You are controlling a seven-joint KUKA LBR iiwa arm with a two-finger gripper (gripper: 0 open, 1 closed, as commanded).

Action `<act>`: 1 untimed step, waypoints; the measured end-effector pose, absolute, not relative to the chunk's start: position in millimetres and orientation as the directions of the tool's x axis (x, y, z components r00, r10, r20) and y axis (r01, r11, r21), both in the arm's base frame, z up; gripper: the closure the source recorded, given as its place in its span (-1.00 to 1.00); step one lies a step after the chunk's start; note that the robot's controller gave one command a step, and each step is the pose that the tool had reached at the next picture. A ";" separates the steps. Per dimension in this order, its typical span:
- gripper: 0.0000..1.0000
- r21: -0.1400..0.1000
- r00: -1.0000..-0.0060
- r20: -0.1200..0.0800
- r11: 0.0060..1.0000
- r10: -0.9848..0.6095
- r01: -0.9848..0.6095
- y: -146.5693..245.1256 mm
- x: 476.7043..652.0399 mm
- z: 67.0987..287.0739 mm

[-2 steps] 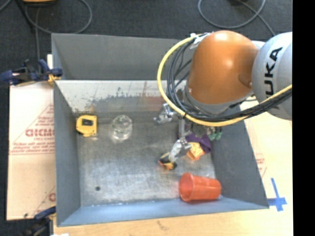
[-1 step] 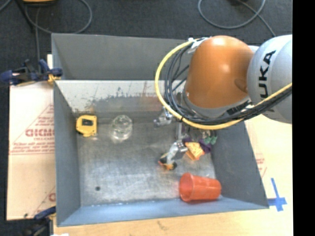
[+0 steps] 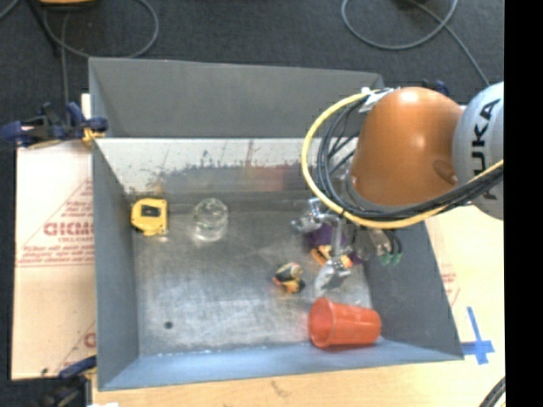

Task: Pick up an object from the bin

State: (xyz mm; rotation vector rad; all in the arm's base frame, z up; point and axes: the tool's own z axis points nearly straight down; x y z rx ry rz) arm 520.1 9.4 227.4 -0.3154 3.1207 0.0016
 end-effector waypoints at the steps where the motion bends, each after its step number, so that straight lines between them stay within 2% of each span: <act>1: -1.00 -0.001 -1.000 -0.004 1.000 -0.030 -0.030 -13.3 494.1 192.6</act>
Offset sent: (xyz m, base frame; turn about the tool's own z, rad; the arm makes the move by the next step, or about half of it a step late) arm -0.0033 0.0010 -0.1574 -0.0045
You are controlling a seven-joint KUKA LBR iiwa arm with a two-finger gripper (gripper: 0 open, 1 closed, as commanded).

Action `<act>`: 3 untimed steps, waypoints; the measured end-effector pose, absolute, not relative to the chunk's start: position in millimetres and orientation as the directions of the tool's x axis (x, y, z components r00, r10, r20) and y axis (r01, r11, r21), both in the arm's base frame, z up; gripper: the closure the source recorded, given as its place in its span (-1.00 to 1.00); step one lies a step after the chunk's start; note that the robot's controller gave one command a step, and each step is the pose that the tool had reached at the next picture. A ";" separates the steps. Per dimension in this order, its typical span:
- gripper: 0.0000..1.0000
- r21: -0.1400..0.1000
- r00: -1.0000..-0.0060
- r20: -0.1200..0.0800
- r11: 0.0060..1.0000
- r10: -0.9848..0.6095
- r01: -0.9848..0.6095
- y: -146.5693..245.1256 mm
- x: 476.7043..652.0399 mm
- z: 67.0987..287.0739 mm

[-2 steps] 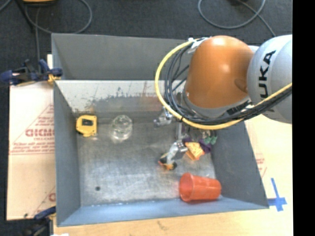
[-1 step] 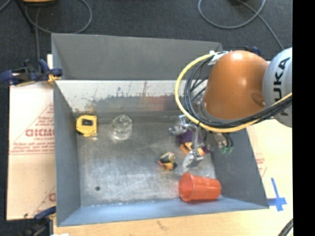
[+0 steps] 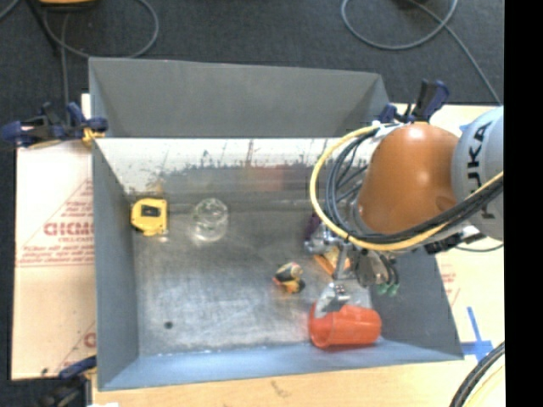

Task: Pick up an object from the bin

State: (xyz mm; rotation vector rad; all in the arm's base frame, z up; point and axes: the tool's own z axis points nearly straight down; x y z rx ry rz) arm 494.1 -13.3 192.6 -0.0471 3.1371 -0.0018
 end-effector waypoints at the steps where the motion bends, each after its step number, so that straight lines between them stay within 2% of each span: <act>1: -1.00 0.000 -0.999 -0.008 0.999 0.040 0.040 -2.5 502.0 141.8; 2: -1.00 0.000 -0.982 -0.003 0.982 -0.187 -0.187 3.9 504.9 112.8; 3: 1.00 0.014 -0.973 -0.009 0.973 0.232 0.232 0.4 525.9 82.9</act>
Offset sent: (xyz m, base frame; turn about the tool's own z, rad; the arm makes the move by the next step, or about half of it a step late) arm 0.0162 0.0295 -0.1226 0.0395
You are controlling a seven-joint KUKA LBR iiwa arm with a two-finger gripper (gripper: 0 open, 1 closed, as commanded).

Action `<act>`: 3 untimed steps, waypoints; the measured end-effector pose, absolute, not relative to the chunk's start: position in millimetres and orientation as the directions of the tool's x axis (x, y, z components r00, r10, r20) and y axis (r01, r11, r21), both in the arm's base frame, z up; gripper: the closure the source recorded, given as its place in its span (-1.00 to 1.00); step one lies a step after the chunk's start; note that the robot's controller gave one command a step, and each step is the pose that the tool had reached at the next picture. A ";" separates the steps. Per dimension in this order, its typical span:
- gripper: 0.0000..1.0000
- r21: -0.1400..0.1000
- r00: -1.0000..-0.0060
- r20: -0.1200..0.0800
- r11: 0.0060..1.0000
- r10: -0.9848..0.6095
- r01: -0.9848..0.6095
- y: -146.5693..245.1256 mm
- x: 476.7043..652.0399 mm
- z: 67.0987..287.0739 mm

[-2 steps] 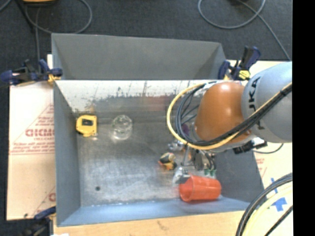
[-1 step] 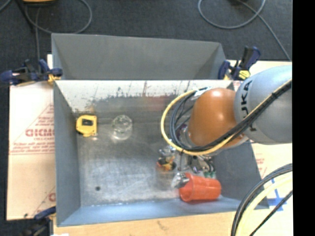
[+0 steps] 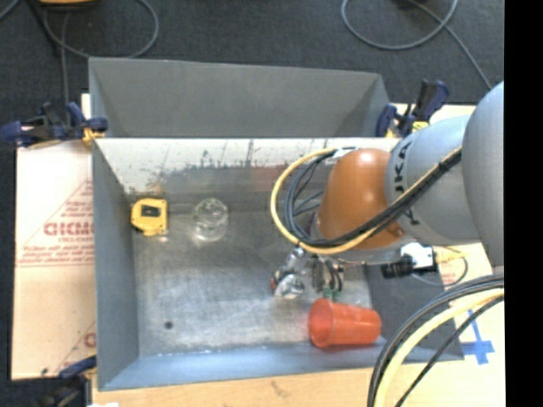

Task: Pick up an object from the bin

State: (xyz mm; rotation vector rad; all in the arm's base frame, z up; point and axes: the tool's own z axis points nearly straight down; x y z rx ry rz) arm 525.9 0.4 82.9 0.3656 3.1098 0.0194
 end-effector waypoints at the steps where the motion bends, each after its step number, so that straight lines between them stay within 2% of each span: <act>1: 1.00 0.014 -0.973 -0.009 0.973 0.232 0.232 0.4 525.8 82.9; 2: 1.00 0.001 -0.975 0.000 0.975 0.221 0.221 -1.6 525.0 118.7; 3: 1.00 -0.001 -0.997 -0.008 0.997 0.079 0.079 -0.4 527.1 151.5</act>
Offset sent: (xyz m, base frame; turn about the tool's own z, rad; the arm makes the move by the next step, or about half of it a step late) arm 0.0182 0.0120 0.2162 -0.0757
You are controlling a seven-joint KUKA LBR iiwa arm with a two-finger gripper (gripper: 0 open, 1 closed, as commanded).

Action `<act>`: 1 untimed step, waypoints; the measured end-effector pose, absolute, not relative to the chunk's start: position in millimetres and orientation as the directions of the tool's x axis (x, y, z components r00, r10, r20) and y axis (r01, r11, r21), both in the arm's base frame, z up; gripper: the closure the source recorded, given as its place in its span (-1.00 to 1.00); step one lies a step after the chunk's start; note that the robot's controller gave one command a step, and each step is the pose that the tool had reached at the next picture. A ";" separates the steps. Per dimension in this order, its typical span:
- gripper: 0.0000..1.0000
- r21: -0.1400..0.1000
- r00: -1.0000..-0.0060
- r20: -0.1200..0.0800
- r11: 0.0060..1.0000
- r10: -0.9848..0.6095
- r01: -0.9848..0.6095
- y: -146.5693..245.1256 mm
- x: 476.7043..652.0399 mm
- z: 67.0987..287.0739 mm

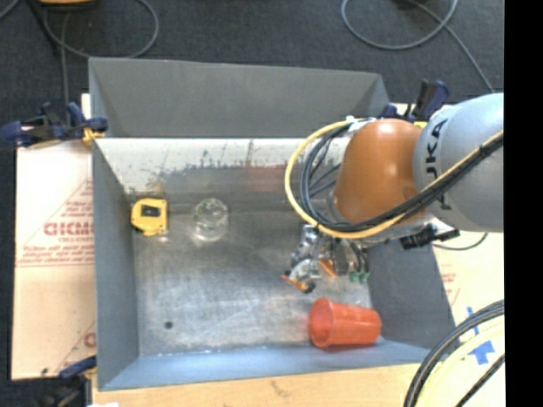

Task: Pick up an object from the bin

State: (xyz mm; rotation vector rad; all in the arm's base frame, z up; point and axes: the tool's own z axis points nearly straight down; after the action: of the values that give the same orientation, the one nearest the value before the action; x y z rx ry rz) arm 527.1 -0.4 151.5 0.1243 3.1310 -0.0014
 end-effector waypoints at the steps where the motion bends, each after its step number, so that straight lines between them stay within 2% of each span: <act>1: 1.00 0.000 -0.959 0.000 0.959 0.282 0.282 -6.6 505.5 157.6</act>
Offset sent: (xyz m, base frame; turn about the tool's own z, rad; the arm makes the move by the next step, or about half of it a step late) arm 0.0000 0.0000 0.0000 0.0000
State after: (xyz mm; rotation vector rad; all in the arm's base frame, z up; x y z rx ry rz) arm 505.5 -6.6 157.6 0.4482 3.1091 -0.0002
